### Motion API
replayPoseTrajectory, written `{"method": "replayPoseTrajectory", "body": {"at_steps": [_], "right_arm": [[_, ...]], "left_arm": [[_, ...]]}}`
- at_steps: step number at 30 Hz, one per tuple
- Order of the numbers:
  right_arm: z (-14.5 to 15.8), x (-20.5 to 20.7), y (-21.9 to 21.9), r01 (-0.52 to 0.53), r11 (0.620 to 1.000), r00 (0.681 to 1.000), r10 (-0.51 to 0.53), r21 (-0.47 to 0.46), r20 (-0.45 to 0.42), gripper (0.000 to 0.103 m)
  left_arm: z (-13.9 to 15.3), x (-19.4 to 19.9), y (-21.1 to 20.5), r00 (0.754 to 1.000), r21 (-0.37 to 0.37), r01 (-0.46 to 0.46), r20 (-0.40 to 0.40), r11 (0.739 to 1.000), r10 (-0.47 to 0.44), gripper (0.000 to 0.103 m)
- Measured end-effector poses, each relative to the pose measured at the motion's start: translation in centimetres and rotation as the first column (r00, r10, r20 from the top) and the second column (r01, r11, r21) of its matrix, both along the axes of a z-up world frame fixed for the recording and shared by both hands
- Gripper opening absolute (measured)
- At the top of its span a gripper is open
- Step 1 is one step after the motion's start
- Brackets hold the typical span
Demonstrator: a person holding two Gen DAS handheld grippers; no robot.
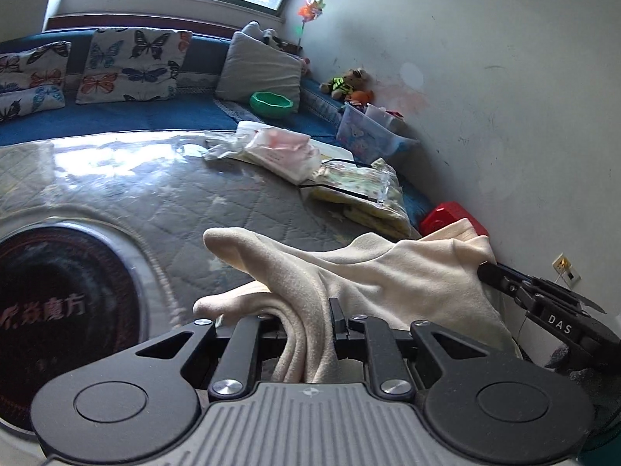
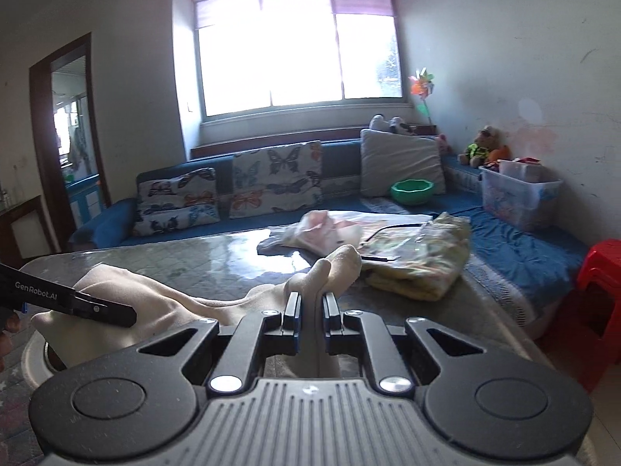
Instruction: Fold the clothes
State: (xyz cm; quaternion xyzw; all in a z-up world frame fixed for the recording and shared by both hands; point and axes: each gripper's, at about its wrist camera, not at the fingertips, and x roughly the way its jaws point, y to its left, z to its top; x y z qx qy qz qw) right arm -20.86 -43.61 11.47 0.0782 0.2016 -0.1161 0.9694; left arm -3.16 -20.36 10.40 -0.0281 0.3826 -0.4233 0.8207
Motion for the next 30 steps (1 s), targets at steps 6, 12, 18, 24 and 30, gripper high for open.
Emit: {"method": "replayPoseTrajectory", "body": {"at_steps": [6, 12, 18, 24, 30], "right_arm": [[-0.9, -0.5, -2.0, 0.040, 0.999, 0.999, -0.040, 0.006, -0.007, 0.010], [-3.6, -0.3, -3.2, 0.057, 0.998, 0.997, -0.055, 0.037, -0.053, 0.010], [-7.2, 0.6, -3.7, 0.088, 0.995, 0.984, -0.079, 0.055, -0.159, 0.011], [-7.6, 0.5, -4.6, 0.111, 0.993, 0.981, -0.102, 0.046, -0.166, 0.012], [-7.1, 2.1, -3.5, 0.057, 0.997, 0.988, -0.049, 0.053, -0.144, 0.014]], "left_arm": [[-0.9, 0.3, -2.7, 1.000, 0.018, 0.022, -0.001, 1.000, -0.022, 0.016], [-3.4, 0.4, -3.5, 0.999, 0.063, 0.031, -0.033, 0.998, -0.029, 0.017], [-6.2, 1.1, -3.2, 0.999, 0.165, -0.001, -0.048, 0.986, 0.009, 0.030], [-5.7, 2.2, -2.3, 0.997, 0.198, -0.077, 0.012, 0.977, 0.076, 0.046], [-4.5, 2.2, -3.9, 0.997, 0.168, -0.061, 0.063, 0.984, 0.051, 0.044]]}}
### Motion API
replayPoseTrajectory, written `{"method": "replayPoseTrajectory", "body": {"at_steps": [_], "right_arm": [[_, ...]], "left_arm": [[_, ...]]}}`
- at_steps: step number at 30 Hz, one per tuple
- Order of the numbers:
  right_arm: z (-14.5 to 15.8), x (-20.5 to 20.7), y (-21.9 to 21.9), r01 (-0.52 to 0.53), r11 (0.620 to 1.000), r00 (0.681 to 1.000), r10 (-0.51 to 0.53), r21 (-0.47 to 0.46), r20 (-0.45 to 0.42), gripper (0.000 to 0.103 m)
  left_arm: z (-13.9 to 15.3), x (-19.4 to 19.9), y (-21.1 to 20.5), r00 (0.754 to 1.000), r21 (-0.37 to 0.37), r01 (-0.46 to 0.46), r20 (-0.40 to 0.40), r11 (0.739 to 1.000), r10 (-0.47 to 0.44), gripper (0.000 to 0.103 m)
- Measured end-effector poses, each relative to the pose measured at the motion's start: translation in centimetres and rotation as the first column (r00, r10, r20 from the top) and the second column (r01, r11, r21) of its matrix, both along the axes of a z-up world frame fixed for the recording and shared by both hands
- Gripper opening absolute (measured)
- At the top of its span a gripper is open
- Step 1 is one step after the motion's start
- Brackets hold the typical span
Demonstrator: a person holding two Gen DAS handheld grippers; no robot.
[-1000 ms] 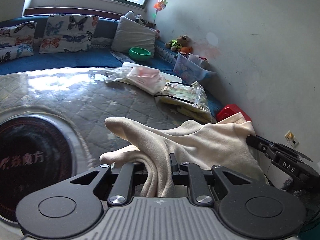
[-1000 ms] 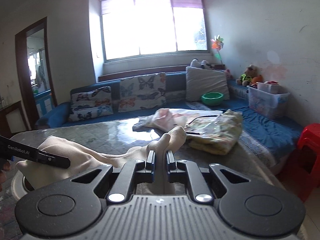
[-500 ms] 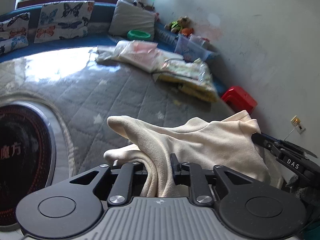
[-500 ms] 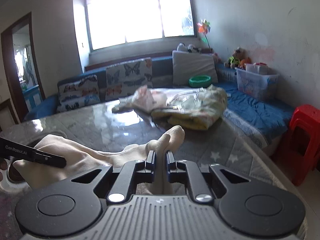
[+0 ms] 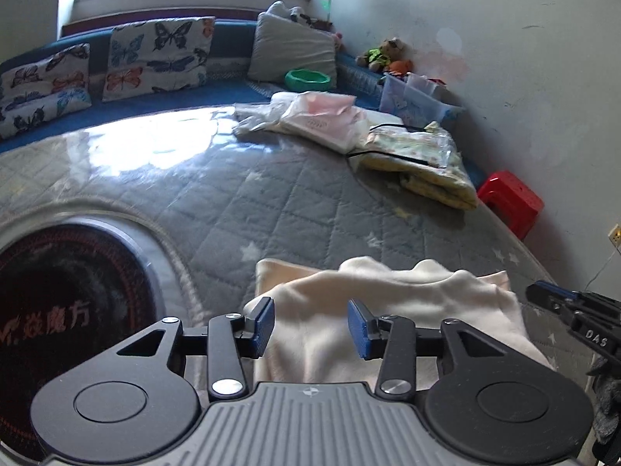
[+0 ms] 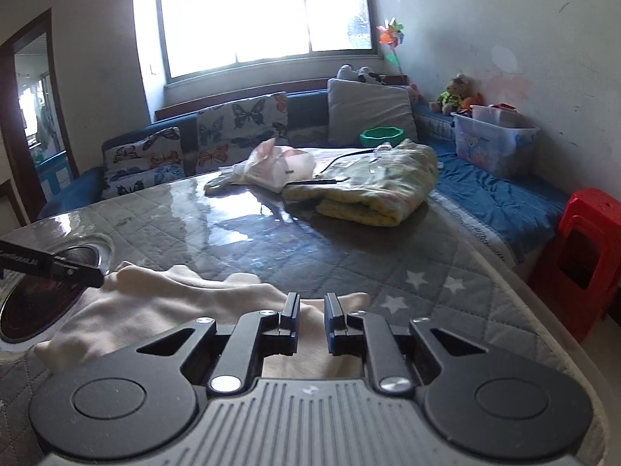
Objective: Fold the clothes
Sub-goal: 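Lower the folded garment onto the table with both grippers and release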
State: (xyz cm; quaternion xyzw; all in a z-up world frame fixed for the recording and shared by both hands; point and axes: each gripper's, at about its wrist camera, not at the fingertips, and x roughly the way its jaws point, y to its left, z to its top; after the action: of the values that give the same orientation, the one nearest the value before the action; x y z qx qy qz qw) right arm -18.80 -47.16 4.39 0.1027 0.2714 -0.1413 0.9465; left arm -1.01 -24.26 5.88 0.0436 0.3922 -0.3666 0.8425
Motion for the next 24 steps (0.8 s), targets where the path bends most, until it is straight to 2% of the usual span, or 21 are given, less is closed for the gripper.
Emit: {"method": "replayPoseTrajectory", "body": {"at_steps": [7, 12, 24], "right_arm": [[-1.0, 3.2, 1.6, -0.064, 0.998, 0.998, 0.065, 0.013, -0.023, 0.025], [-1.9, 5.4, 2.5, -0.102, 0.995, 0.993, 0.103, 0.009, -0.050, 0.029], [-3.1, 7.5, 2.4, -0.091, 0.996, 0.994, 0.090, -0.006, -0.058, 0.047]], "left_arm": [[-0.7, 0.0, -3.9, 0.997, 0.025, 0.066, 0.031, 0.998, -0.067, 0.044], [-1.9, 1.1, -5.8, 0.996, 0.049, 0.086, 0.023, 0.995, -0.087, 0.044], [-3.5, 2.2, -6.7, 0.994, 0.038, 0.094, 0.046, 0.995, -0.095, 0.045]]}}
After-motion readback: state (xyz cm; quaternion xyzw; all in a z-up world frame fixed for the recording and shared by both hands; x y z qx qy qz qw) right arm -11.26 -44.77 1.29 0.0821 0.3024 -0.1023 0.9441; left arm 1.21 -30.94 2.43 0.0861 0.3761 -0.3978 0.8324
